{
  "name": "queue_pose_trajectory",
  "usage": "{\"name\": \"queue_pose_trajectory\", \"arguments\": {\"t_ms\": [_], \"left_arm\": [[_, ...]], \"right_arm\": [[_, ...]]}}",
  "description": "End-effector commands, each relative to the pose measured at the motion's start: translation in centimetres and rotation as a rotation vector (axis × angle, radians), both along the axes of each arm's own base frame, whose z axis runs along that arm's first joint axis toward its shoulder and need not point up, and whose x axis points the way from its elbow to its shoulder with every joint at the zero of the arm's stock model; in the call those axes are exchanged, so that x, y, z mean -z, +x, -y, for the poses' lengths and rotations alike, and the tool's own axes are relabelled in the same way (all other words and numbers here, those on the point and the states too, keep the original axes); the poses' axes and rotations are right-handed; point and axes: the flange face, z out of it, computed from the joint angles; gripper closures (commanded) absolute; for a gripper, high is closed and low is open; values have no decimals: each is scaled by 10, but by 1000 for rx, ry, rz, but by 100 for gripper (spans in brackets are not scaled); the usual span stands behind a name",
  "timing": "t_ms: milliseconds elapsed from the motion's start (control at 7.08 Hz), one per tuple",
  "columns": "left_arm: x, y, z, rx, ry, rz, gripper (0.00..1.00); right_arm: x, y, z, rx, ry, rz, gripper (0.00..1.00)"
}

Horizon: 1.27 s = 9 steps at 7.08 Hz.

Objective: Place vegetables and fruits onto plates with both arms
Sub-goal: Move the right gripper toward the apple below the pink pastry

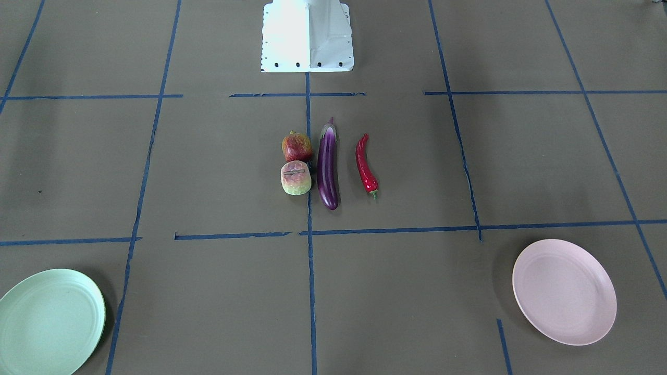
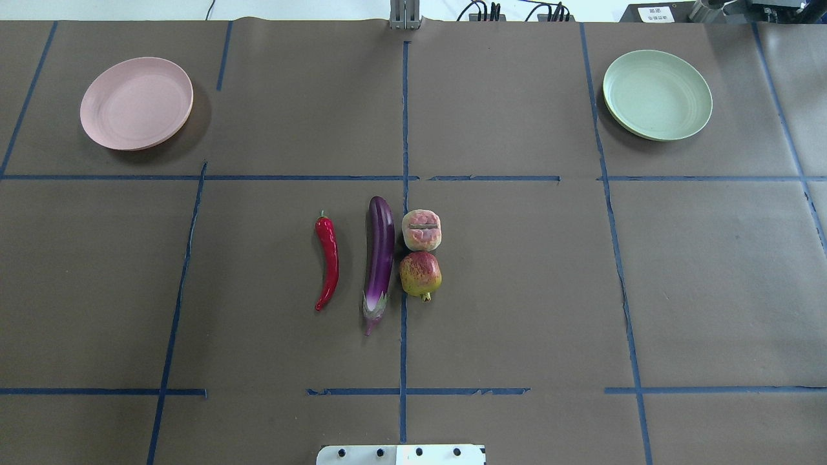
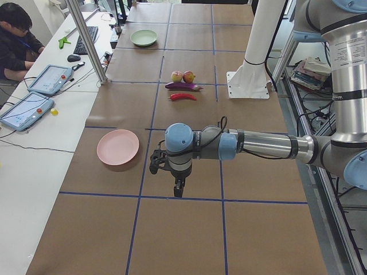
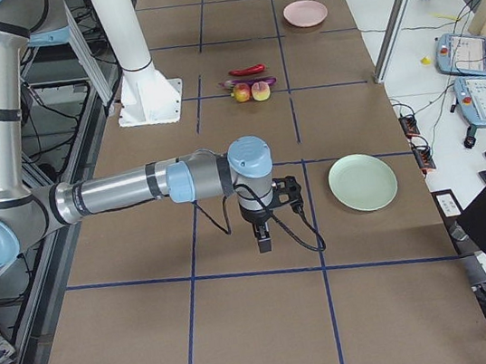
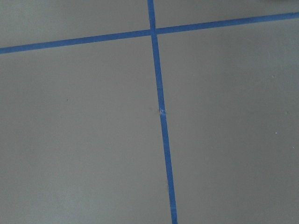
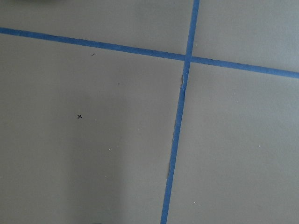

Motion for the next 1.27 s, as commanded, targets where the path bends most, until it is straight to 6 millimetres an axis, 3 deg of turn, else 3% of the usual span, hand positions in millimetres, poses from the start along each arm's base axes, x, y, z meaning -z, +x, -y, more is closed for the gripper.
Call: {"name": "queue_pose_trajectory", "arguments": {"t_ms": [0,282,424,565,706,847,988,1129], "left_arm": [[3,0,0,-1,8,-3,0],[7,0,0,-1,9,-3,0],[6,1,0,-3,9,-3,0],[7,1,0,-2,11,-3,0],[6,1,0,-2,9,-3,0],[5,1,0,-2,8,-3,0],[2,1,0,-2,2,-3,0],[0,2,0,-1,-2,-4,0]], "right_arm": [[12,-11,12,16,35,1,0],[60,-59,52,99,162,23,0],[91,-98,69,146,242,48,0],[135,-150,81,150,269,96,0],[189,-213,90,111,215,156,0],[240,-273,89,89,179,202,0],[293,-345,75,33,162,209,0],[329,-414,46,-14,159,199,0]]}}
